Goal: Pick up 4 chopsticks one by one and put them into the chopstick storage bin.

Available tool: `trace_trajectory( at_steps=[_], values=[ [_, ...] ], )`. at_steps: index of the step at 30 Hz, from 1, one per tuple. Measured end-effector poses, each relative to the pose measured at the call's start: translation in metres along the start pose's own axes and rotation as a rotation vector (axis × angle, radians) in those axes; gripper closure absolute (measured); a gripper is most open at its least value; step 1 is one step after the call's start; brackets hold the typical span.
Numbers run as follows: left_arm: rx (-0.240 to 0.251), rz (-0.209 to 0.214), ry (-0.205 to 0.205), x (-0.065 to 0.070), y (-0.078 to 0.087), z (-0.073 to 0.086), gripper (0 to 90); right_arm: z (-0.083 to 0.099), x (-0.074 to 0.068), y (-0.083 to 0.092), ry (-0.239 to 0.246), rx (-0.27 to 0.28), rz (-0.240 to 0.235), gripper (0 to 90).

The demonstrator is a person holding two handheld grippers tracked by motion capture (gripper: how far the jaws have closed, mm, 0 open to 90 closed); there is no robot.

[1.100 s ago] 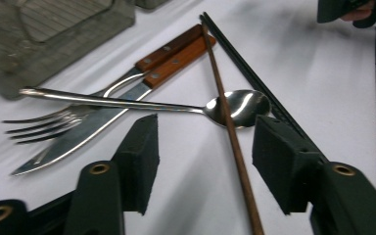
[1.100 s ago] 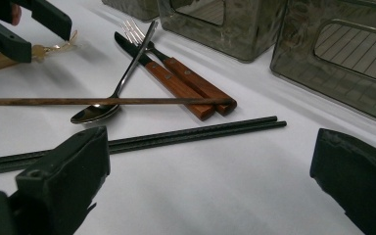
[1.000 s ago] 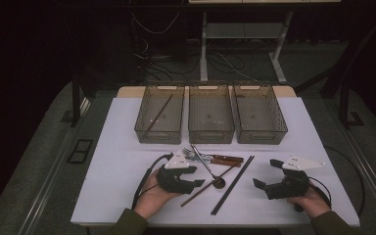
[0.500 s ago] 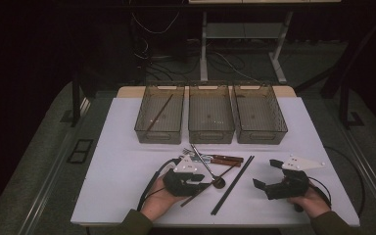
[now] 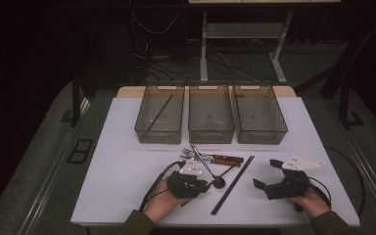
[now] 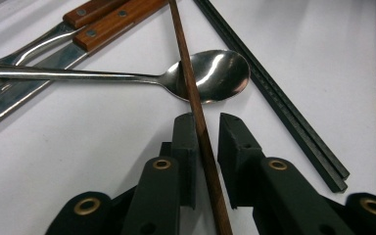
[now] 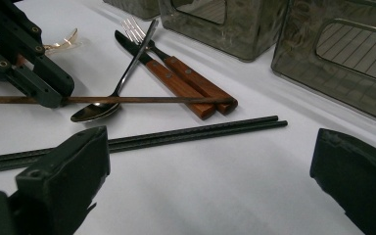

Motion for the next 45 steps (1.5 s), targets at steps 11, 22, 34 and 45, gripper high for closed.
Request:
trace_trajectory(
  at_steps=[11, 22, 34, 45],
  values=[
    [-0.009, -0.041, -0.037, -0.001, -0.001, 0.000, 81.0, 0.000, 0.000, 0.000, 0.004, 0.000, 0.001, 1.4],
    [-0.012, -0.079, -0.014, -0.005, -0.002, -0.002, 83.8, 0.000, 0.000, 0.000, -0.001, -0.001, -0.002, 1.5],
    [0.001, -0.065, -0.003, -0.008, 0.003, -0.005, 84.2, 0.000, 0.000, 0.000, 0.002, 0.001, -0.004, 1.4],
    [0.022, -0.055, -0.014, -0.012, 0.014, -0.009, 84.2, 0.000, 0.000, 0.000, 0.001, 0.001, -0.004, 1.4]
  ],
)
Point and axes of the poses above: each handheld gripper's, and its own axes: y roughly backward along the jaws, z roughly out of its underside, x roughly to its right, the point moved 10 cm from there along -y, roughly forward along the jaws, and after that the axes turned 6 degrees about y, right-handed, at the moved point
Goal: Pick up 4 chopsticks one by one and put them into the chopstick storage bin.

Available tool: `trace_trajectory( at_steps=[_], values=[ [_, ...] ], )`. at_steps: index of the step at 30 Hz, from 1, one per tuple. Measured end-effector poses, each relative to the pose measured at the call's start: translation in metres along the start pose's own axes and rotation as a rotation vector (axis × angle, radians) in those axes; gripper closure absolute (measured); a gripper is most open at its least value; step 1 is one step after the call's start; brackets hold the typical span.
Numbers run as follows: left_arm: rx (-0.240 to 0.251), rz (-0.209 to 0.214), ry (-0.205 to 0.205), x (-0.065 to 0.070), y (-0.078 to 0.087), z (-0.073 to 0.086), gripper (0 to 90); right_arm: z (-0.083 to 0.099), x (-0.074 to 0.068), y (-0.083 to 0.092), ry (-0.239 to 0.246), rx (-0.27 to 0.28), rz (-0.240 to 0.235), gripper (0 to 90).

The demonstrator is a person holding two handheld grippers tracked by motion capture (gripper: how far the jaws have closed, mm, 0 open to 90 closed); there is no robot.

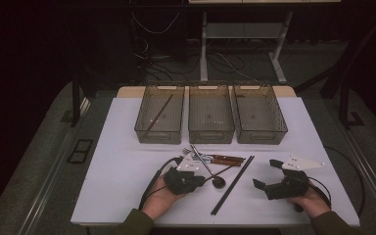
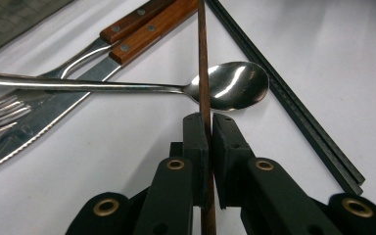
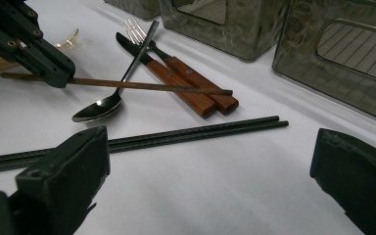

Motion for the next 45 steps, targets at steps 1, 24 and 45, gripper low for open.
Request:
trace_trajectory(
  at_steps=[1, 24, 45],
  values=[
    [0.003, 0.001, 0.000, -0.001, 0.001, 0.000, 84.2, 0.000, 0.000, 0.000, 0.000, 0.000, 0.000, 1.4],
    [0.045, -0.006, 0.013, -0.017, 0.026, -0.006, 84.2, 0.000, 0.000, 0.000, -0.002, 0.000, -0.001, 1.4],
    [0.135, -0.050, 0.064, -0.043, 0.060, -0.012, 84.2, 0.000, 0.000, 0.000, 0.000, 0.002, -0.001, 1.4]
  ],
)
Point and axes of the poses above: each handheld gripper's, and its own axes: y roughly backward along the jaws, z roughly out of its underside, x roughly to its right, the point moved 10 cm from there along -y, roughly forward along the jaws, and after that the axes turned 6 degrees about y, right-handed, at the moved point
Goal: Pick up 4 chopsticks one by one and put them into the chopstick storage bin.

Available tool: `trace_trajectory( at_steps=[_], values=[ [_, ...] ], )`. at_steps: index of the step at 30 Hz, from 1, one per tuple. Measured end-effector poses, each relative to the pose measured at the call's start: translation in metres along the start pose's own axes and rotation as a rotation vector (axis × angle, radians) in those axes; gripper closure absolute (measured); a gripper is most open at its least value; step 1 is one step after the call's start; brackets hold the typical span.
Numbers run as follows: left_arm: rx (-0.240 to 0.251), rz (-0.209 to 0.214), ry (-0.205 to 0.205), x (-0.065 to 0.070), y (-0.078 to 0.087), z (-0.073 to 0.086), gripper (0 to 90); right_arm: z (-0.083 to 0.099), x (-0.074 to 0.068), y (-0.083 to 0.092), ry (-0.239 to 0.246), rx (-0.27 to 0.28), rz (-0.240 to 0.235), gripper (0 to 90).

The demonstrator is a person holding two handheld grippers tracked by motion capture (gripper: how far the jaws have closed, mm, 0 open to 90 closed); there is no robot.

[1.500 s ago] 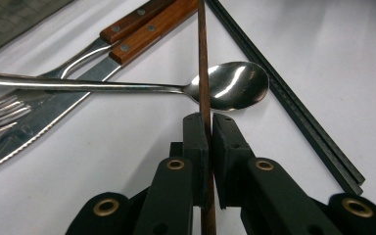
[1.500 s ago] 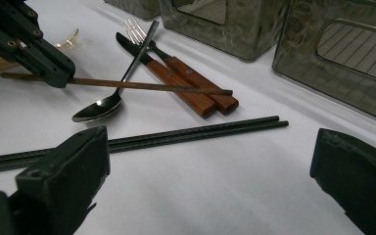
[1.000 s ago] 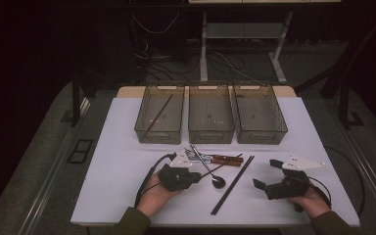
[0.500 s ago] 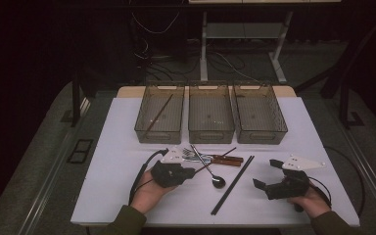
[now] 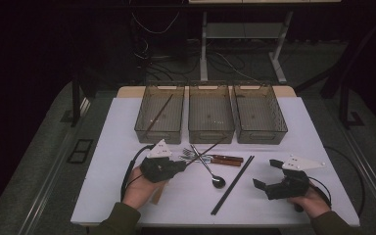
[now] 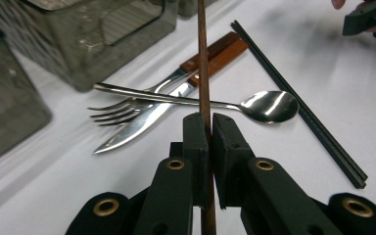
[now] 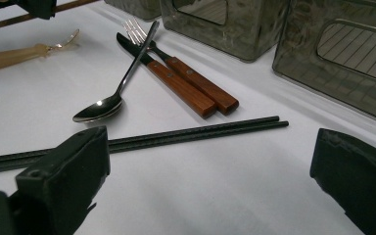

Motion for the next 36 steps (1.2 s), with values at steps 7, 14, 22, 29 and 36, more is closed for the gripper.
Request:
trace_trajectory(
  at_steps=[7, 14, 22, 29, 36],
  values=[
    [0.028, -0.021, 0.027, -0.014, 0.011, -0.004, 84.2, 0.000, 0.000, 0.000, 0.001, -0.001, -0.002, 1.4],
    [0.050, -0.038, 0.062, -0.027, 0.020, -0.009, 84.2, 0.001, 0.001, -0.001, 0.000, -0.005, 0.001, 1.4],
    [0.071, -0.057, 0.090, -0.043, 0.031, -0.022, 84.1, 0.000, 0.001, -0.001, -0.007, -0.002, 0.001, 1.4],
    [0.082, -0.076, 0.104, -0.058, 0.037, -0.036, 84.1, 0.000, 0.002, 0.000, -0.012, 0.001, 0.004, 1.4],
    [0.100, -0.093, 0.113, -0.071, 0.040, -0.057, 84.1, 0.000, 0.002, 0.000, -0.014, 0.000, 0.005, 1.4]
  ],
)
Point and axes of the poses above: each handheld gripper's, and its own axes: y roughly backward along the jaws, z roughly out of its underside, x roughly to its right, the point moved 10 cm from there along -y, roughly forward along the jaws, and after that the axes turned 6 degrees about y, right-handed, at the moved point
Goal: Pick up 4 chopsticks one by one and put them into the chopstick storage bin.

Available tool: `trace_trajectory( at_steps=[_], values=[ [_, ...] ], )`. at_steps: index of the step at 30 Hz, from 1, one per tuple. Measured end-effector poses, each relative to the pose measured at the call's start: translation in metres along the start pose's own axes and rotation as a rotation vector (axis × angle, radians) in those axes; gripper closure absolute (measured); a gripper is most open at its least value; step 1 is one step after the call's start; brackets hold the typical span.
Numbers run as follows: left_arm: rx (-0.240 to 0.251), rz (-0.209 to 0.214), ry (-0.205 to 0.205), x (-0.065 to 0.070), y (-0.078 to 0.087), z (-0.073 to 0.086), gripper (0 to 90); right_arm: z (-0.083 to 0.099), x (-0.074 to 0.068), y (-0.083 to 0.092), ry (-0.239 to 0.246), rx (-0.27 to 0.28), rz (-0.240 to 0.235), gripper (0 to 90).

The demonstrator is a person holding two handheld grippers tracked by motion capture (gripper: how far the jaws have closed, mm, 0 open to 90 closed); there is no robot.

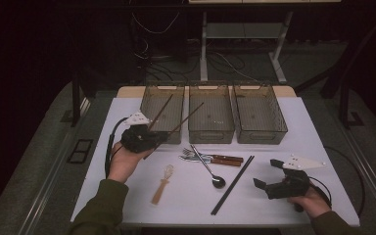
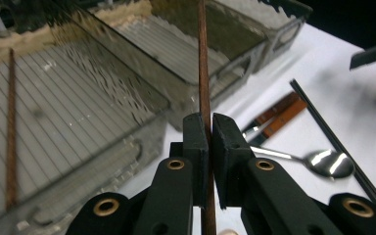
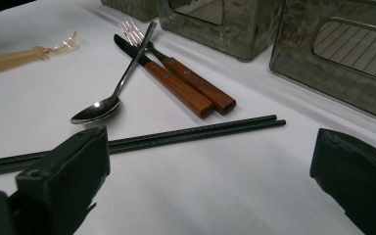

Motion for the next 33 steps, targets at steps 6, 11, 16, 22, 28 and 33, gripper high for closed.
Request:
trace_trajectory(
  at_steps=[6, 11, 16, 22, 28, 33],
  values=[
    [0.020, -0.033, 0.017, -0.015, -0.002, -0.019, 84.1, 0.000, 0.000, 0.000, -0.002, 0.001, 0.000, 1.4],
    [0.032, -0.075, 0.041, -0.032, -0.005, -0.031, 84.1, 0.000, 0.000, 0.001, -0.003, 0.003, 0.000, 1.4],
    [0.042, -0.108, 0.074, -0.049, -0.011, -0.040, 84.1, 0.000, 0.000, 0.001, -0.004, 0.003, -0.001, 1.4],
    [0.030, -0.194, 0.098, -0.074, -0.018, -0.044, 84.2, -0.001, 0.000, 0.001, -0.002, 0.007, -0.002, 1.4],
    [0.027, -0.256, 0.106, -0.091, -0.023, -0.052, 84.2, -0.001, 0.000, 0.001, -0.002, 0.008, -0.005, 1.5],
    [-0.020, -0.324, 0.112, -0.107, -0.031, -0.048, 84.2, -0.001, 0.000, 0.001, -0.002, 0.009, -0.006, 1.4]
  ],
)
Point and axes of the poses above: each handheld gripper's, and its own axes: y roughly backward along the jaws, z roughly out of its underside, x roughly to its right, the point moved 10 cm from there along -y, roughly forward along the jaws, and after that the axes turned 6 degrees about y, right-handed, at the moved point
